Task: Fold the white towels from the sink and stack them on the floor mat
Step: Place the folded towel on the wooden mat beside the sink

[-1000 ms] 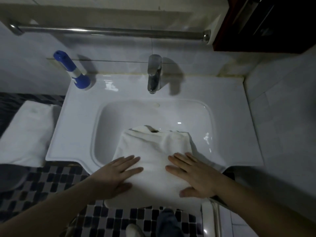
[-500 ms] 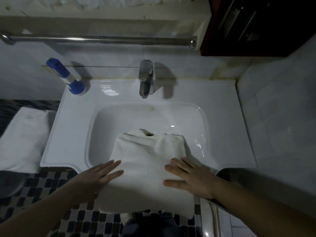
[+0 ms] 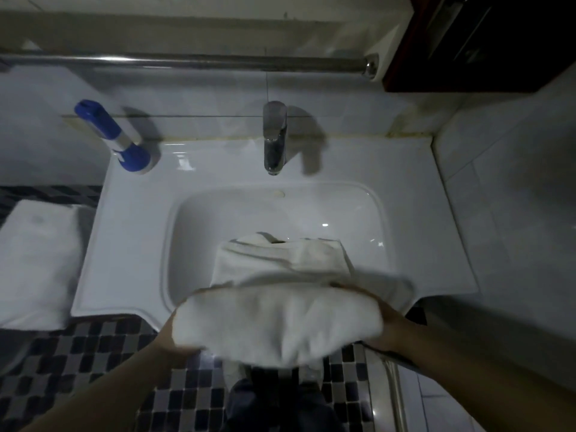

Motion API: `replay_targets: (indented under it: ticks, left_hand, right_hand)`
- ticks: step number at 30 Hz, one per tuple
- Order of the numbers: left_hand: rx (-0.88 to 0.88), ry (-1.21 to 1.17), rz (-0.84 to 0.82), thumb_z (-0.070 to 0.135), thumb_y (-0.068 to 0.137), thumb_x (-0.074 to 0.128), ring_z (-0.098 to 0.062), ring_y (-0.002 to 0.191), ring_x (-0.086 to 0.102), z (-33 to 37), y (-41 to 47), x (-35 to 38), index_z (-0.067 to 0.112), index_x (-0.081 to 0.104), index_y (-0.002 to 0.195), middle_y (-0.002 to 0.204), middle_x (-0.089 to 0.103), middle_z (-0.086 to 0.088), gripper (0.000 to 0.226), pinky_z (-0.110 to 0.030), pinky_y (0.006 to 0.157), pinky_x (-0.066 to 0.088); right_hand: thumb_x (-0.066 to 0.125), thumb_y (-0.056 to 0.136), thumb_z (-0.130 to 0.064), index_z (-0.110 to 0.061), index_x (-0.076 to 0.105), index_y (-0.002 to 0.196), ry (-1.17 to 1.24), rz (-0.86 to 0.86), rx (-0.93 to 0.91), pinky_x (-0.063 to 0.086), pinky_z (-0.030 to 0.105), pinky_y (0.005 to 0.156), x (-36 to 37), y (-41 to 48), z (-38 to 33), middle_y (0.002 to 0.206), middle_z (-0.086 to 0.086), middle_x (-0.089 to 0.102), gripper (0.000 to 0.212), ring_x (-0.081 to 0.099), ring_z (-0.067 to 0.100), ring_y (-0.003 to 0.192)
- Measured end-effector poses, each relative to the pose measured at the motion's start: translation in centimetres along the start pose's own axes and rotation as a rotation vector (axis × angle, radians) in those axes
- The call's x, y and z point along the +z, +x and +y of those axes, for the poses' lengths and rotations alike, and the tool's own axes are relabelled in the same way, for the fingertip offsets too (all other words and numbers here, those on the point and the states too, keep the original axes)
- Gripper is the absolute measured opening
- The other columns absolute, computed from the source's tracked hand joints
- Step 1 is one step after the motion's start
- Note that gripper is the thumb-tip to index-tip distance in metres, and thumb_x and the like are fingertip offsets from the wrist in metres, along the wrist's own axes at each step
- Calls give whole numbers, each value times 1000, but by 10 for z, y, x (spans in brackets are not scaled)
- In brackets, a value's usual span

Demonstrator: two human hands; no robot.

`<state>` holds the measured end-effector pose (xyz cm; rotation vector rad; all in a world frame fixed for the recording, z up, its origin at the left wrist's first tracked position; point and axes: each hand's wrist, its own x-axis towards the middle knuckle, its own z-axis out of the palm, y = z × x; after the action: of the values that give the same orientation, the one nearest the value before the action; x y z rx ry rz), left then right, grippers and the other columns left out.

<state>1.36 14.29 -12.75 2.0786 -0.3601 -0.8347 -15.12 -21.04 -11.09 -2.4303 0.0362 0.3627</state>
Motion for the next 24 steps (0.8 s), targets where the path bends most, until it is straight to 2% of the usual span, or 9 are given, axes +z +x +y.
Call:
replay_targets:
  ticks: [2,4,7,8,12,14,18,21,24]
  left_hand:
    - [-161,55,146,66,75,69,-28,94,71,11,8,3,24,72,66,87,77,-7,43,-36,78,50]
    - [-252,99,207,74,82,53,-27,79,69,28,16,8,12,71,69,74,74,-9,66,-40,73,51]
    - [-366,154,247,71,92,41,-34,81,66,44,37,10,8,64,69,70,66,-8,70,-39,70,46]
    - [-384,186,262,69,93,39,-36,84,66,46,43,13,9,63,71,74,66,-10,68,-38,70,43]
    - [-452,206,240,77,87,41,-36,107,61,53,61,21,9,59,118,114,64,-15,77,-36,81,40]
    - [-432,316,233,77,84,45,-36,104,61,55,66,21,8,60,114,110,64,-14,77,-36,80,41]
    - [-389,348,401,48,91,50,-34,77,62,40,65,13,18,56,82,77,64,-6,32,-37,68,50]
    - [-375,408,402,34,96,50,-31,72,59,32,64,9,21,53,88,81,66,-7,16,-36,66,48]
    - [-318,282,528,25,97,49,-34,85,59,36,72,5,16,55,105,100,65,-13,15,-40,75,49]
  right_hand:
    - [74,83,-47,-33,66,114,141,112,245,46,17,86,4,8,-4,102,-21,65,35,63,12,113]
    - [68,85,-55,-30,70,98,442,242,512,51,27,89,-1,20,-9,98,-13,73,29,68,11,101]
    - [62,92,-46,-19,71,100,627,364,723,52,35,86,-8,45,-16,95,0,73,29,69,23,96]
    - [61,93,-43,-16,69,109,566,411,756,50,34,86,-7,50,-16,101,1,71,32,67,26,100]
    - [58,97,-33,-9,51,140,252,559,833,34,25,87,-5,66,-22,137,11,58,50,56,30,121]
    - [56,98,-33,-12,52,140,215,529,826,36,25,86,-2,69,-18,136,11,59,47,58,30,119]
    - [47,94,-42,-22,53,135,-16,494,746,45,45,102,2,70,-3,136,10,58,45,54,33,123]
    - [47,96,-36,-19,46,142,-65,416,796,42,42,105,2,77,-2,142,10,52,49,50,32,127]
    - [37,96,-37,-22,37,149,-265,422,706,34,46,114,-4,79,-6,156,7,36,55,35,31,141]
